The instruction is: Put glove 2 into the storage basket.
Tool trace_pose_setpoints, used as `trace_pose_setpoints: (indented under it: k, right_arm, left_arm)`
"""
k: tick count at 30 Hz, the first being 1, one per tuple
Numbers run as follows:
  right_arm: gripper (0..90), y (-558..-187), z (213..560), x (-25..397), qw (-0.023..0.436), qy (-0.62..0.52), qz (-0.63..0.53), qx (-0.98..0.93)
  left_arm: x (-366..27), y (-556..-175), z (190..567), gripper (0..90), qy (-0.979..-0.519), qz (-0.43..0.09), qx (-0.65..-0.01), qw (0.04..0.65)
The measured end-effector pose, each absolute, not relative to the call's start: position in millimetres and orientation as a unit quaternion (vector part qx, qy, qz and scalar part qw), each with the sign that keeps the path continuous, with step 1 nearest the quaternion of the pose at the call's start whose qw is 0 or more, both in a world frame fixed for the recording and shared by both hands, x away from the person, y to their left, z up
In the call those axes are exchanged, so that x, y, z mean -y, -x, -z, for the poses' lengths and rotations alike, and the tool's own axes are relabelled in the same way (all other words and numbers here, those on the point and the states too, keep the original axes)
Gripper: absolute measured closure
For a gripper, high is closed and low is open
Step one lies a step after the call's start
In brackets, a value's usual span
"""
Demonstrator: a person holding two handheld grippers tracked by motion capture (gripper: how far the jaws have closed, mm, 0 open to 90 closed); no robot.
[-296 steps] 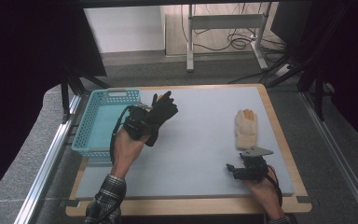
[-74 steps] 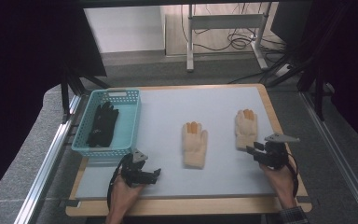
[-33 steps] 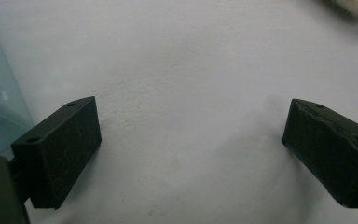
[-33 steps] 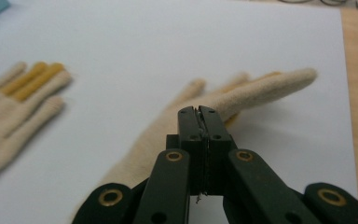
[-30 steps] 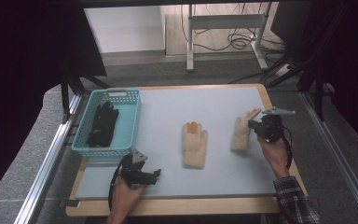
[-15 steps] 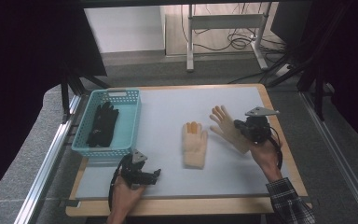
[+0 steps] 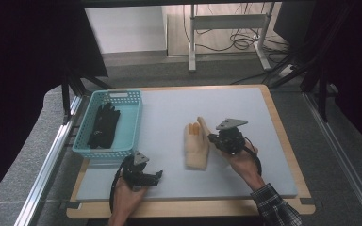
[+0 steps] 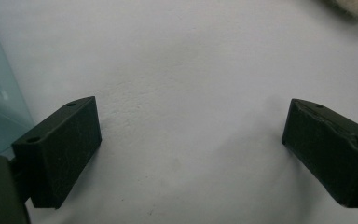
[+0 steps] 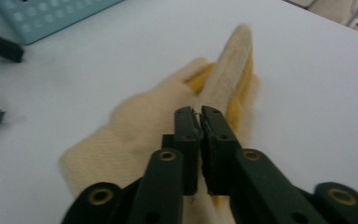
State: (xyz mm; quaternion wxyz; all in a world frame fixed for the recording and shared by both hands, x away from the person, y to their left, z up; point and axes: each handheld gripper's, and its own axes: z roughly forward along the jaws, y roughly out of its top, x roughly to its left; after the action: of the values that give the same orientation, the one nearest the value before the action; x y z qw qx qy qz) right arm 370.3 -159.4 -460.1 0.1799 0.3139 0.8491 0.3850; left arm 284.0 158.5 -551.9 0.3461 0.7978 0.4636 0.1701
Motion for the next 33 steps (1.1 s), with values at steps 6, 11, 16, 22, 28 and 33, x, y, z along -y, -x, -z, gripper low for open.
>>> trace_pose_setpoints:
  k: [6,11,16,22,28,33]
  right_arm:
    - [67.0,-374.2,460.5,156.3,0.171,-0.295,-0.387,-0.857]
    - [59.3,-380.2,469.8,172.1,0.158,-0.301,-0.381,-0.860]
    - [46.0,-384.8,487.9,181.8,0.134,-0.282,-0.386,-0.868]
    - [42.1,-393.4,506.4,181.3,0.101,-0.254,-0.399,-0.875]
    - [53.9,-397.3,520.4,177.1,0.078,-0.249,-0.393,-0.882]
    - [61.6,-387.2,507.0,177.7,0.099,-0.264,-0.391,-0.876]
  left_arm:
    - [-158.8,-283.9,551.7,4.8,-0.800,-0.170,-0.462,0.344]
    - [-158.8,-283.9,551.7,4.8,-0.800,-0.170,-0.462,0.344]
    - [-158.8,-283.9,551.8,4.8,-0.799,-0.170,-0.462,0.345]
    - [-158.8,-283.9,551.8,4.8,-0.799,-0.170,-0.462,0.345]
    - [-158.8,-283.9,551.9,4.9,-0.799,-0.170,-0.462,0.345]
    - [-158.8,-283.8,551.8,4.9,-0.799,-0.170,-0.462,0.345]
